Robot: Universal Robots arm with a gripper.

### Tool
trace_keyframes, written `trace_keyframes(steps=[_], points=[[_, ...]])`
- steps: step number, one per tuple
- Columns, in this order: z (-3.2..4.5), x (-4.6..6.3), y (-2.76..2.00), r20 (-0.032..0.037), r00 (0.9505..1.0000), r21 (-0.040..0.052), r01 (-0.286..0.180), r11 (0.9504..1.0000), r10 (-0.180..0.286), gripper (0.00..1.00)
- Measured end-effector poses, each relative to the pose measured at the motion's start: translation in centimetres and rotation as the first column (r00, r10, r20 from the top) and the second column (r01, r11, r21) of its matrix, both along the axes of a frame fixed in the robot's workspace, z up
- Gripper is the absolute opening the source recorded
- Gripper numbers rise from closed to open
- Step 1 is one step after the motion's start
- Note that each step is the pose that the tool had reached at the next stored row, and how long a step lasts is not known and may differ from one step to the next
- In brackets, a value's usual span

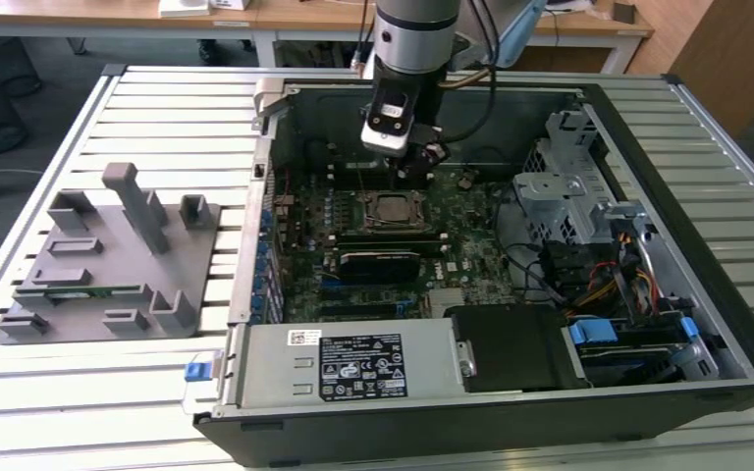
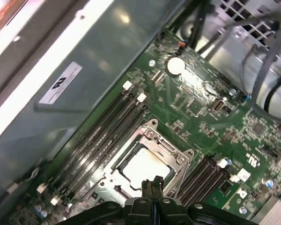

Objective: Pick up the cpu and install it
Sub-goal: 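Install the first cpu locking lever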

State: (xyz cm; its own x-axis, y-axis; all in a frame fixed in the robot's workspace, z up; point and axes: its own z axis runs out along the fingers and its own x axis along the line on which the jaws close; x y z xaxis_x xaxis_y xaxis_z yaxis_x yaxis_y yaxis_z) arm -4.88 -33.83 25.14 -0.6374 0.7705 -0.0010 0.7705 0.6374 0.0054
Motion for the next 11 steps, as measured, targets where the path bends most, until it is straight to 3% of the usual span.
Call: trace_keyframes(steps=[6, 11], points=[[-0.02, 0.00, 0.00, 0.0001, 0.9963, 0.0001, -0.086, 0.9963, 0.086, 0.11], [-0.06, 0.00, 0.00, 0.0001, 0.9850, 0.0001, -0.172, 0.9850, 0.172, 0.11]])
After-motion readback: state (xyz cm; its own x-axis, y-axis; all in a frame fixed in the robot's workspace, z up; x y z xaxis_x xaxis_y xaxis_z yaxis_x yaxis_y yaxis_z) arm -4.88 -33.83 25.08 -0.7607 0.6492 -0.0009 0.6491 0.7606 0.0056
